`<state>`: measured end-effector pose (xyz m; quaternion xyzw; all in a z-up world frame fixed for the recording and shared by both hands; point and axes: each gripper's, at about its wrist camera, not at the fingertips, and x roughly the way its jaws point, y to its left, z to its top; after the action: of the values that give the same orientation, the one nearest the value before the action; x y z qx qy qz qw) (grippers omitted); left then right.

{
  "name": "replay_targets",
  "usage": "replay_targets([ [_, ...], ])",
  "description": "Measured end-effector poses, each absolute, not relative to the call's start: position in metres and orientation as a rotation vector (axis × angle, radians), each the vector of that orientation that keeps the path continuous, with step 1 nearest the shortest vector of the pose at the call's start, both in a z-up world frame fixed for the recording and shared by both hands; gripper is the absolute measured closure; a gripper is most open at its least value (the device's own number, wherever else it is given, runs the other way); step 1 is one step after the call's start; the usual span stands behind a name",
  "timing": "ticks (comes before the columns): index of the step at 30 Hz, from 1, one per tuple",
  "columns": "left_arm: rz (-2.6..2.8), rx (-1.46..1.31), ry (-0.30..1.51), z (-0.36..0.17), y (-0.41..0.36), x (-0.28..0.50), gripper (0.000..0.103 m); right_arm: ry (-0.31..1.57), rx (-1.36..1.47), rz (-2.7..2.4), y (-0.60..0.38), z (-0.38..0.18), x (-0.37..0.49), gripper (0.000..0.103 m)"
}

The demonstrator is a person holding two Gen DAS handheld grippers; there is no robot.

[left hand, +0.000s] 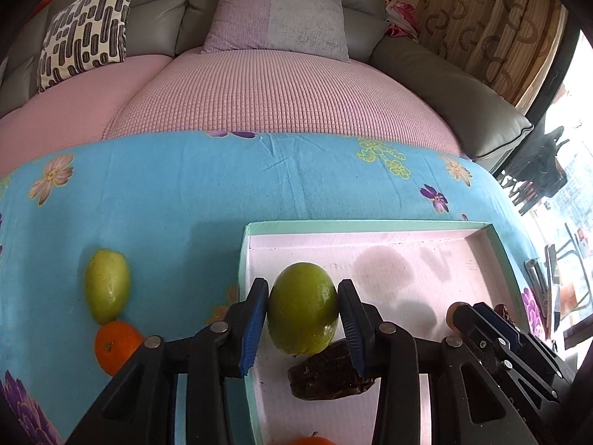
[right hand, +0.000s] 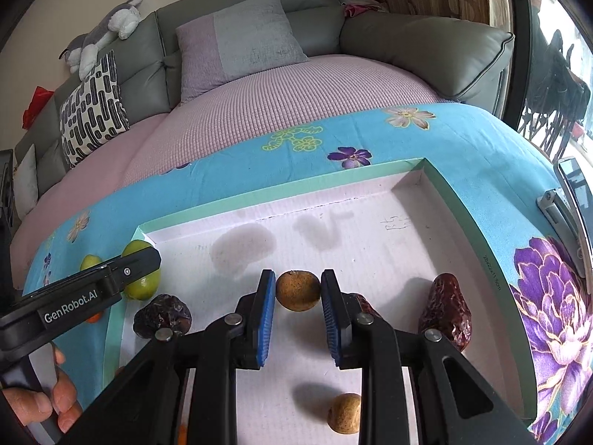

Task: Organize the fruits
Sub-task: 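Carry the mango and kiwi over the white tray with both tools, then open both tools to release the mango and kiwi into the tray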

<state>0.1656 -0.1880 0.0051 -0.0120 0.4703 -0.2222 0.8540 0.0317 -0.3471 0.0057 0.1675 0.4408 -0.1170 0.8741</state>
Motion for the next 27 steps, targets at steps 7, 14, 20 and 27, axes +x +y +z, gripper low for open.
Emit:
replay_targets([
  [7,-0.472,-0.003,1.007,-0.003,-0.194,0.168,0.062,0.954,0.319,-0.241,-0.341,0.0,0.036,0.077],
  [14,-0.475,-0.002,1.016,-0.003,-0.196,0.172,0.062,0.96,0.299,-0.245,-0.34,-0.002,0.037,0.077],
  [20,-0.486,-0.013,1.026,0.003,-0.195,0.169,0.06,0.961,0.301,-0.245,-0.34,-0.002,0.037,0.076],
  [27,-0.499,-0.014,0.993,0.024,-0.19,0.155,0.046,0.969,0.3,-0.234,-0.339,-0.001,0.038,0.076],
])
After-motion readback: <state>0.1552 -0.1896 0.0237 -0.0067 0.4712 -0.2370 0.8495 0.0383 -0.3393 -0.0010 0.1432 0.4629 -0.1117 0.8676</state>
